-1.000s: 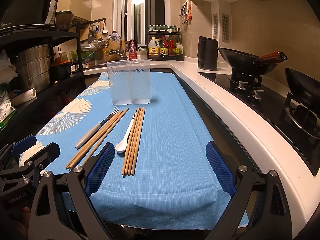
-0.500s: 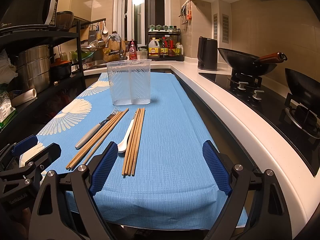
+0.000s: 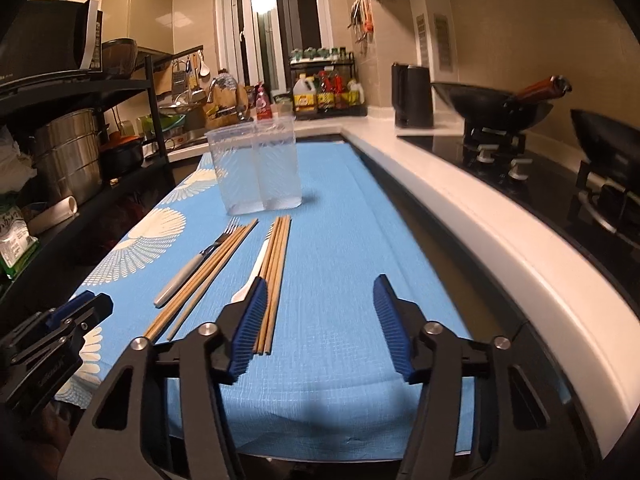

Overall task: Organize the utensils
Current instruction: 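Close the left tool on the white fork handle while the right tool grasps one wooden chopstick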

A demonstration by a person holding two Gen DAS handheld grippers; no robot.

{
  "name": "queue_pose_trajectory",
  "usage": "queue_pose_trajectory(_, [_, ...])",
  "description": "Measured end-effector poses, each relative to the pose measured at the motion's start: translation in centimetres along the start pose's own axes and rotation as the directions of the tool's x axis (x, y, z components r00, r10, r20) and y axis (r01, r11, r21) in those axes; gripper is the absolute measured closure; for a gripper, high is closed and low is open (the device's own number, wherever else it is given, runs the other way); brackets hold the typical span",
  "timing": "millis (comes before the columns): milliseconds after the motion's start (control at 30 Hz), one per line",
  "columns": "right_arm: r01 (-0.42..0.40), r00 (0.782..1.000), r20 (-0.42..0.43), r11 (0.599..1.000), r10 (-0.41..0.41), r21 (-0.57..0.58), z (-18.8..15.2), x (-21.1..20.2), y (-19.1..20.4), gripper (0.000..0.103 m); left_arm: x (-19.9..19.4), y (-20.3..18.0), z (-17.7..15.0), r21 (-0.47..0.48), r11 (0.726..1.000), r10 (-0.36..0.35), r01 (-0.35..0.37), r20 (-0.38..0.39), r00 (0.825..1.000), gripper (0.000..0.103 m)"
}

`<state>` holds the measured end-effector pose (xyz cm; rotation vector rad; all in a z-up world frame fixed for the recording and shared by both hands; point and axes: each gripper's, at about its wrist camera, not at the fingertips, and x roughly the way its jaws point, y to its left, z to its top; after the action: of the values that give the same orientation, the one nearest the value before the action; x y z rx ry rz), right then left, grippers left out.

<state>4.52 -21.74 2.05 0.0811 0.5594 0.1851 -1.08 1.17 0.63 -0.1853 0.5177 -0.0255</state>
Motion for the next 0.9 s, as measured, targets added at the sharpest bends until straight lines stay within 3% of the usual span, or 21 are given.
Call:
queue_pose_trajectory(67, [-0.031,0.999,-0.044,0.999,0.032,0.011,-0.2,1.1,-0.1,0.076,0.8,0.9,-0.2,-0.013,1.0,-0.002,0.001,-0.027,1.0,0.079])
queue_pose_trajectory(167, [-0.055,0.995,-0.078,0.998,0.056,0.014,-0.3,2.4,0.2,0.088,1.6,1.8,-0.6,-0.01,1.0,-0.002,0.002,-0.049,0.999,0.079])
queue_pose_trajectory(333, [-0.118,0.978,-0.165,0.992,0.124,0.043,-0.9,6.1,1.4,0.088,2.5,2.5,-1.2,-0.005,1.0,-0.029,0.028,-0.064,0.998,0.079])
queue_pose_trajectory(633, [-0.123,0.966,-0.224,0.991,0.131,0.048,-1.9,8.7,2.1,0.088,2.9,2.2,-2.5,0.043,0.997,-0.057,0.061,-0.074,0.996,0.079])
queue_pose_trajectory(900, [-0.121,0.964,-0.239,0.993,0.118,0.004,-1.8,8.6,2.4,0.086,4.8,2.6,0.7,0.012,0.998,-0.056,0.058,-0.1,0.993,0.079])
